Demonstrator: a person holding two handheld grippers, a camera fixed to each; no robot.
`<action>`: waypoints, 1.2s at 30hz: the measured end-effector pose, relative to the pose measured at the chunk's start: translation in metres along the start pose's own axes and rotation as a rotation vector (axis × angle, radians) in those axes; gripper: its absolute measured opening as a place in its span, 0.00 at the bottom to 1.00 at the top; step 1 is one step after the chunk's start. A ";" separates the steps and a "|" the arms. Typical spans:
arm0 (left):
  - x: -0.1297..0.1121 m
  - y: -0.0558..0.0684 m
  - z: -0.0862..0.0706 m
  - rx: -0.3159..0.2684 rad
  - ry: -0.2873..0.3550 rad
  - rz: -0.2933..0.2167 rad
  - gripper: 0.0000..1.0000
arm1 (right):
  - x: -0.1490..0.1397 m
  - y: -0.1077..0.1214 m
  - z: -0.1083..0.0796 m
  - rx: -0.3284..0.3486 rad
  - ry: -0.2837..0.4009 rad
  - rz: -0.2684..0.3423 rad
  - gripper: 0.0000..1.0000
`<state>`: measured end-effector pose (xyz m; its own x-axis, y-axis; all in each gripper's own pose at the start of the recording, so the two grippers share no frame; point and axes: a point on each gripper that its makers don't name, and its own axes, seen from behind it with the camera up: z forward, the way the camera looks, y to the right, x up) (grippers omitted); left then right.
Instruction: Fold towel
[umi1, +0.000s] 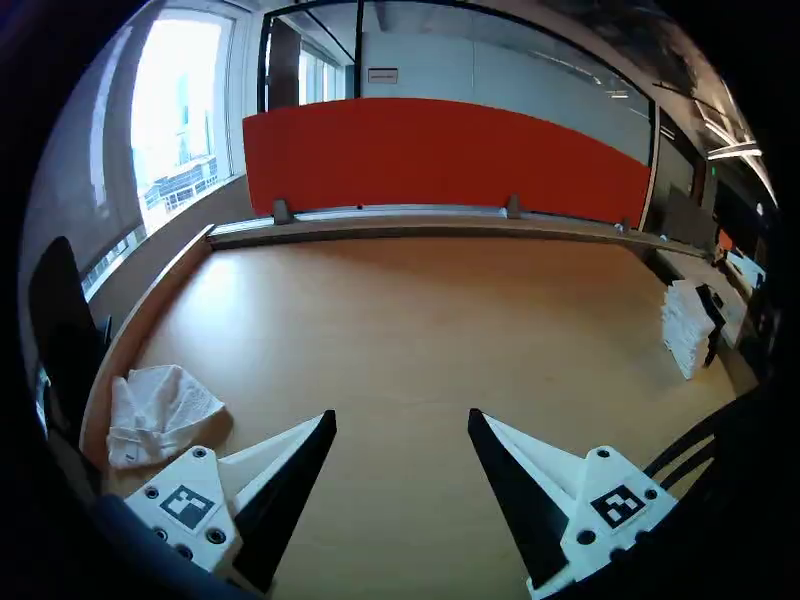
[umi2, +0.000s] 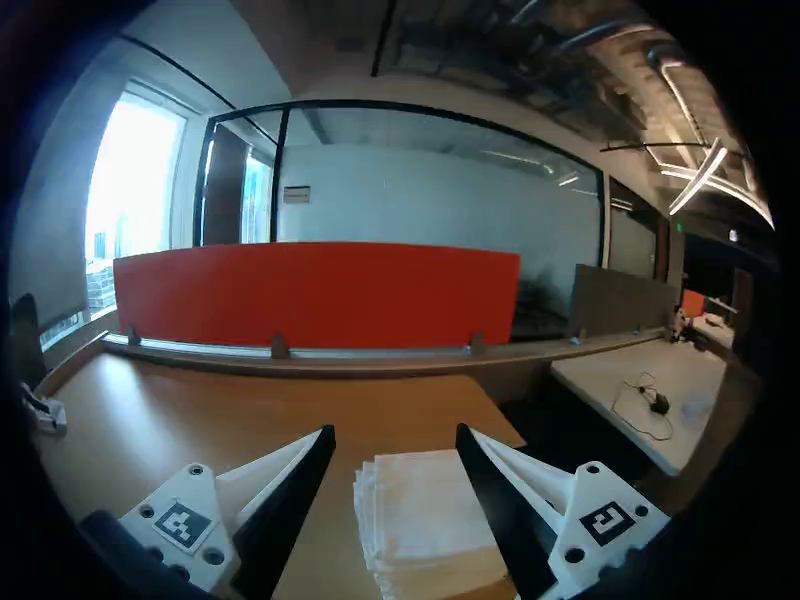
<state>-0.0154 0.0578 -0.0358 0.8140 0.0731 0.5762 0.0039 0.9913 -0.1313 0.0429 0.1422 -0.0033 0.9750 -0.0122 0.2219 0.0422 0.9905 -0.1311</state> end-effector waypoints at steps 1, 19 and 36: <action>0.004 -0.001 0.000 0.004 0.011 -0.001 0.98 | 0.002 -0.003 0.000 0.003 0.006 0.002 0.93; 0.089 -0.030 -0.013 0.096 0.277 -0.042 0.98 | 0.025 -0.054 -0.006 0.062 0.068 0.059 0.94; 0.148 -0.042 -0.033 0.094 0.437 -0.067 0.98 | 0.049 -0.133 -0.012 0.137 0.102 0.070 0.94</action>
<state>0.1243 0.0234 0.0284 0.9827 -0.0244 0.1834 0.0286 0.9994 -0.0204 0.0875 0.0087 0.0133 0.9919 0.0505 0.1163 -0.0499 0.9987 -0.0080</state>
